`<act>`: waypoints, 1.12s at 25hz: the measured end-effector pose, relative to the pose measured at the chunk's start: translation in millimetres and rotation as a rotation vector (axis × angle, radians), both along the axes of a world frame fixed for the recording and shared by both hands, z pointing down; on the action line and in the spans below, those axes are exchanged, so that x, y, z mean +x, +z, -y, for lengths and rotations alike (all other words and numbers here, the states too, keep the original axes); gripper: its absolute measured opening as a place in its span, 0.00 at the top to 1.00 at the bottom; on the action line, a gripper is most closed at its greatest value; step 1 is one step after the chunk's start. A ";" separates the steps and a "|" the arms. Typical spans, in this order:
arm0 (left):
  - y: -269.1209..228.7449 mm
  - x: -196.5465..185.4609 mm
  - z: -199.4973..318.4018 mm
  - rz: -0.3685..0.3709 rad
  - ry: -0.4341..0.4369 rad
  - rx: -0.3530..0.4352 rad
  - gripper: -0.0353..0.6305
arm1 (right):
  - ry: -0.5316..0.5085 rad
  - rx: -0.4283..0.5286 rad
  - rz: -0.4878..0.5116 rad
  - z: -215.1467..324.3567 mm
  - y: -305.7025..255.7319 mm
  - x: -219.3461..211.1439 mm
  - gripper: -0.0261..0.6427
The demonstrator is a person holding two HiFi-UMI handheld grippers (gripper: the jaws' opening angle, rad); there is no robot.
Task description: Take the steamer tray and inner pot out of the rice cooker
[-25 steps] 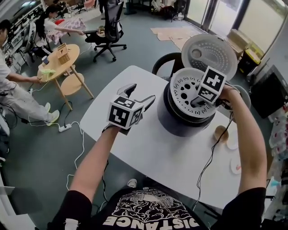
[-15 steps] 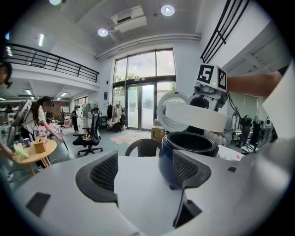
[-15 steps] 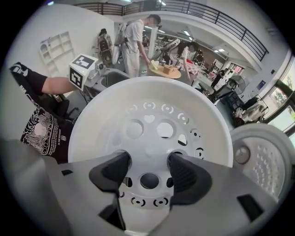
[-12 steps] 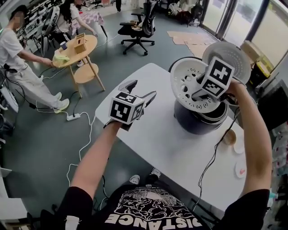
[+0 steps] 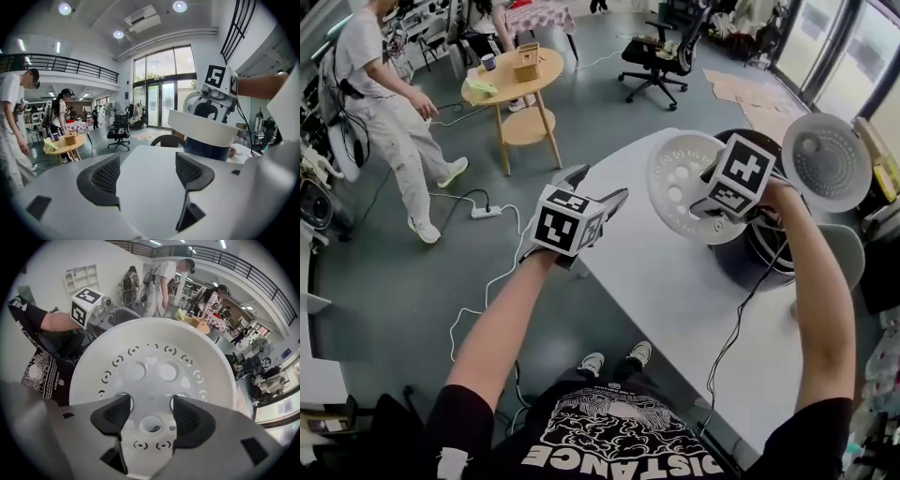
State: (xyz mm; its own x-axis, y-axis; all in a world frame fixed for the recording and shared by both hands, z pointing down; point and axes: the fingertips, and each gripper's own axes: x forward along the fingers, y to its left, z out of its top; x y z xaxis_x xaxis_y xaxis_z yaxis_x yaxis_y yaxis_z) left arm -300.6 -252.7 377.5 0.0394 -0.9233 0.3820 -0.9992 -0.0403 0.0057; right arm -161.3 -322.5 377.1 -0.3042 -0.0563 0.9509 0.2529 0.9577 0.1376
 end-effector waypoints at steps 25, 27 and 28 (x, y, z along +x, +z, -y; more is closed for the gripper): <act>97.2 -83.7 -45.2 -0.045 -0.092 -0.125 0.41 | 0.108 -0.135 -0.110 -50.9 241.8 -95.3 0.51; 103.1 -84.8 -46.7 -0.045 -0.093 -0.137 0.41 | 0.127 -0.118 -0.133 -50.5 248.4 -94.5 0.51; 106.1 -84.8 -47.2 -0.044 -0.094 -0.142 0.41 | 0.133 -0.105 -0.144 -49.3 251.8 -93.4 0.51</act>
State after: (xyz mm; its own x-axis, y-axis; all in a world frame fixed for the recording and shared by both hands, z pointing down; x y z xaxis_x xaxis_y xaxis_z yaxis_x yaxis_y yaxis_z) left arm -385.4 -205.5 483.6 -0.0253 -0.8606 0.5087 -0.9972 0.0578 0.0482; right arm -254.7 -273.2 629.0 -0.1611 0.0145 0.9868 0.1327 0.9911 0.0071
